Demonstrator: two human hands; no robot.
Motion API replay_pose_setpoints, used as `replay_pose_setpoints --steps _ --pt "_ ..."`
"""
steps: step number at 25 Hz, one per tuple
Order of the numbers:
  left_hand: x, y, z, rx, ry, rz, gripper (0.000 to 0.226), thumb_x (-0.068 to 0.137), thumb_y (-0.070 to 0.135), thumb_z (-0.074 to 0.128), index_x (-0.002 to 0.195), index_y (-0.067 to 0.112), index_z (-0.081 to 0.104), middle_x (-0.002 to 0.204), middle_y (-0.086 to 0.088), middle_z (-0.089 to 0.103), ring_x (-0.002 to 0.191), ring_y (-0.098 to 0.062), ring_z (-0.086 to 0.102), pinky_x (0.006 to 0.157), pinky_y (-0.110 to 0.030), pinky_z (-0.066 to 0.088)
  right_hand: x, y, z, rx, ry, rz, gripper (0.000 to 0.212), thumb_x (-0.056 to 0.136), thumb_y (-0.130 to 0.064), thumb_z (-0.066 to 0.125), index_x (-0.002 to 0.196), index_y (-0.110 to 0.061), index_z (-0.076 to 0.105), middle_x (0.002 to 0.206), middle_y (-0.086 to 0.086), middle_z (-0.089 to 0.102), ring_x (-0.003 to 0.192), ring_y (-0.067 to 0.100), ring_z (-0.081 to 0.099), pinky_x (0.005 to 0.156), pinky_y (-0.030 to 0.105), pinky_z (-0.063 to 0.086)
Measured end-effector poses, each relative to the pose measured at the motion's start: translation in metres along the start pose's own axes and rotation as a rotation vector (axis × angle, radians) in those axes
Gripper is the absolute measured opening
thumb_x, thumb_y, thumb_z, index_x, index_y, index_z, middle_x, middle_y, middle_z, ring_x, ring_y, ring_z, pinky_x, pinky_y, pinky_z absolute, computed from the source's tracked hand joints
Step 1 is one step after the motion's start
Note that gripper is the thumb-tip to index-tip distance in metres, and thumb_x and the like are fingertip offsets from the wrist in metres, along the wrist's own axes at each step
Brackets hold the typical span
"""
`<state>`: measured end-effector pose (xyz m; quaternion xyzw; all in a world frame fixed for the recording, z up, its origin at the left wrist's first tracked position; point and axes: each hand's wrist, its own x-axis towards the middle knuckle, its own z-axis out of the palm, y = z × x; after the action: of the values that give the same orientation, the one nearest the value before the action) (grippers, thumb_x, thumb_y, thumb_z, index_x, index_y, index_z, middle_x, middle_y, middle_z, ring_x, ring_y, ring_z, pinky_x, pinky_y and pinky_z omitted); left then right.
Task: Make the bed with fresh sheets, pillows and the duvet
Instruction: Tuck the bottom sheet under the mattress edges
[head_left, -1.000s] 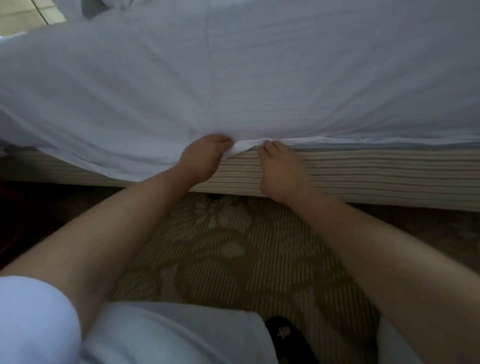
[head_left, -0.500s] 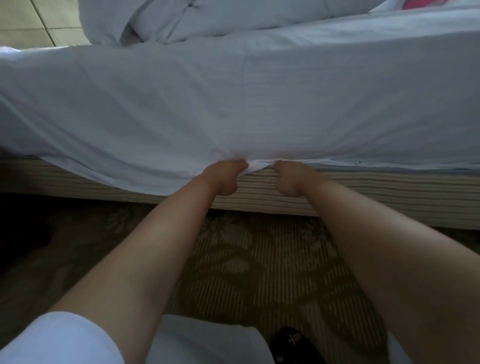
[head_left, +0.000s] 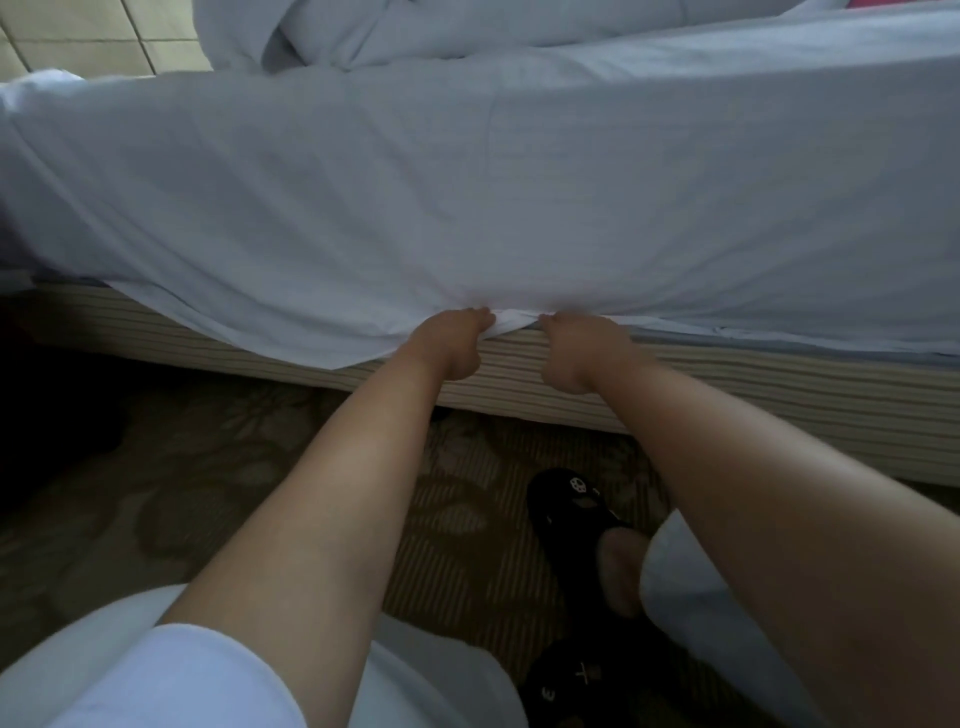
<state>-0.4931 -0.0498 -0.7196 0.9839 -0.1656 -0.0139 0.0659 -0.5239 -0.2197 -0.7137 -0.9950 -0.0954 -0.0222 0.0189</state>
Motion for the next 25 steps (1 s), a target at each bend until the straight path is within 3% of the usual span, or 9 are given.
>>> replay_pose_setpoints --steps 7,12,15,17,22,25 --pt "-0.003 0.008 -0.002 0.050 0.014 -0.013 0.066 0.092 0.004 0.045 0.152 0.015 0.018 0.159 -0.004 0.017 0.143 -0.020 0.022 0.112 -0.023 0.014 -0.005 0.004 0.004 -0.037 0.034 -0.074 0.064 0.088 -0.028 0.052 0.146 -0.011 0.030 0.147 0.007 0.037 0.132 0.026 0.038 0.105 0.035 0.032" --pt "0.020 -0.011 0.000 0.033 0.137 0.046 0.055 0.089 0.014 0.059 0.142 0.016 0.044 0.150 -0.001 0.039 0.137 -0.019 0.035 0.109 -0.024 0.022 0.011 0.007 0.021 -0.205 0.156 -0.146 0.061 0.085 -0.024 0.050 0.141 -0.005 0.036 0.141 0.009 0.039 0.130 0.028 0.036 0.110 0.036 0.023" --pt "0.039 -0.022 0.005 -0.072 0.313 0.079 0.036 0.082 0.017 0.067 0.117 0.016 0.068 0.125 -0.002 0.063 0.118 -0.021 0.055 0.094 -0.024 0.035 0.023 0.001 0.033 -0.112 0.273 -0.167 0.054 0.073 -0.020 0.039 0.118 0.000 0.061 0.113 0.018 0.060 0.100 0.035 0.060 0.090 0.040 0.047" --pt "0.045 -0.026 0.007 -0.150 0.400 0.116 0.026 0.079 0.014 0.070 0.105 0.013 0.074 0.109 -0.006 0.070 0.106 -0.025 0.062 0.086 -0.026 0.040 0.026 0.000 0.040 -0.110 0.292 -0.135 0.059 0.066 -0.023 0.033 0.106 0.001 0.069 0.098 0.019 0.065 0.085 0.035 0.064 0.078 0.041 0.053" --pt "0.043 -0.031 0.011 -0.136 0.479 0.232 0.034 0.082 0.018 0.049 0.103 0.009 0.074 0.102 -0.012 0.072 0.094 -0.032 0.066 0.079 -0.032 0.045 0.021 -0.010 0.060 -0.060 0.285 -0.073 0.063 0.068 -0.022 0.033 0.118 0.005 0.062 0.108 0.022 0.062 0.097 0.038 0.061 0.091 0.041 0.047" --pt "0.041 -0.027 0.018 -0.060 0.549 0.274 0.032 0.081 0.021 0.046 0.089 0.012 0.076 0.080 -0.010 0.073 0.069 -0.029 0.068 0.059 -0.027 0.048 0.020 -0.004 0.063 -0.027 0.395 -0.094 0.053 0.074 -0.016 0.037 0.116 0.005 0.062 0.109 0.021 0.063 0.099 0.036 0.061 0.095 0.039 0.035"
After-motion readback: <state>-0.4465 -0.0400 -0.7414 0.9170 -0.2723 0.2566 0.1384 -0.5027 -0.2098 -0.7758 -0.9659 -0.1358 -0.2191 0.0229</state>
